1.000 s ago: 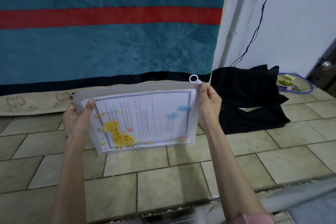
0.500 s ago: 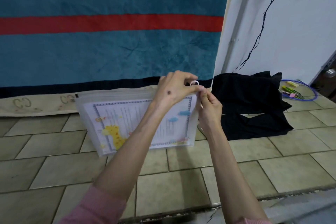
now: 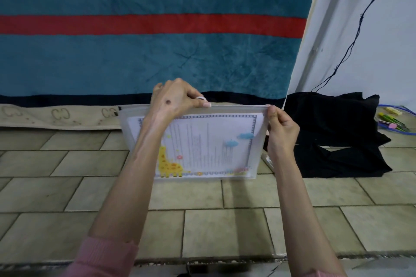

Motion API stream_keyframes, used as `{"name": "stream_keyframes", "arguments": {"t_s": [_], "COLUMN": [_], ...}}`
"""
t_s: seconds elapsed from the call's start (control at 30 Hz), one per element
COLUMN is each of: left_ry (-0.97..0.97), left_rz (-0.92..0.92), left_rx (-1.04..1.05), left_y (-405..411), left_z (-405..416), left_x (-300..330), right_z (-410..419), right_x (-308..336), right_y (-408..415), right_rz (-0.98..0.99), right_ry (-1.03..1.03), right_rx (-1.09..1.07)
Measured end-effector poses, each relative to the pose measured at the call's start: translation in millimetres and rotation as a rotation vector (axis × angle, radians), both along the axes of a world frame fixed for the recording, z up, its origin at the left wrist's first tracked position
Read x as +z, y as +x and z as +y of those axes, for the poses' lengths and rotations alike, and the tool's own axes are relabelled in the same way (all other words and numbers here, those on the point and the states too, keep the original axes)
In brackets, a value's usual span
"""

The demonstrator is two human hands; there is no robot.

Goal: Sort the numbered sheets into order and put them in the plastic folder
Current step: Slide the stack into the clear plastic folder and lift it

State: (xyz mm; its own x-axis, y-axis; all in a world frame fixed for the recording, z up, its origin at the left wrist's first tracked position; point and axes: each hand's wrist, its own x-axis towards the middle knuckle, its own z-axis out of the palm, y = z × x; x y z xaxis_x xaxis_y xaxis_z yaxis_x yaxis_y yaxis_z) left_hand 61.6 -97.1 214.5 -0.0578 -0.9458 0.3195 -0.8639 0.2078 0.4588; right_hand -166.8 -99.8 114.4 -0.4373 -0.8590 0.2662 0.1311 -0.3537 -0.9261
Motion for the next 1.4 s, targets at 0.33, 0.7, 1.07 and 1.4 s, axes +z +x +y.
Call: {"name": "stream_keyframes", "arguments": {"t_s": [0.33, 0.7, 1.07, 1.4], "left_ry": [0.106, 0.168, 0.091, 0.400], "left_rz": [0.403, 0.978, 0.682, -0.091], "left_rx": [0.261, 0.144, 0.600, 0.424], "left_y": [141.4, 128.5, 49.8, 34.8], "left_z": [48.3, 64.7, 86.0, 101.3], "left_x": [-22.8, -95.6, -165.7, -247.0], "right_z": [-2.6, 11.6, 65.7, 94.0], "right_x": [-3.8, -38.1, -79.4, -149.3], "right_y": [-0.3, -9.9, 15.1, 10.7], "right_rz": [0.075, 0.250, 0.733, 1.374], "right_ry": [-0.016, 0.105, 0.275, 0.709], "right_rx": [0.000, 0.208, -0.134, 0.088]}}
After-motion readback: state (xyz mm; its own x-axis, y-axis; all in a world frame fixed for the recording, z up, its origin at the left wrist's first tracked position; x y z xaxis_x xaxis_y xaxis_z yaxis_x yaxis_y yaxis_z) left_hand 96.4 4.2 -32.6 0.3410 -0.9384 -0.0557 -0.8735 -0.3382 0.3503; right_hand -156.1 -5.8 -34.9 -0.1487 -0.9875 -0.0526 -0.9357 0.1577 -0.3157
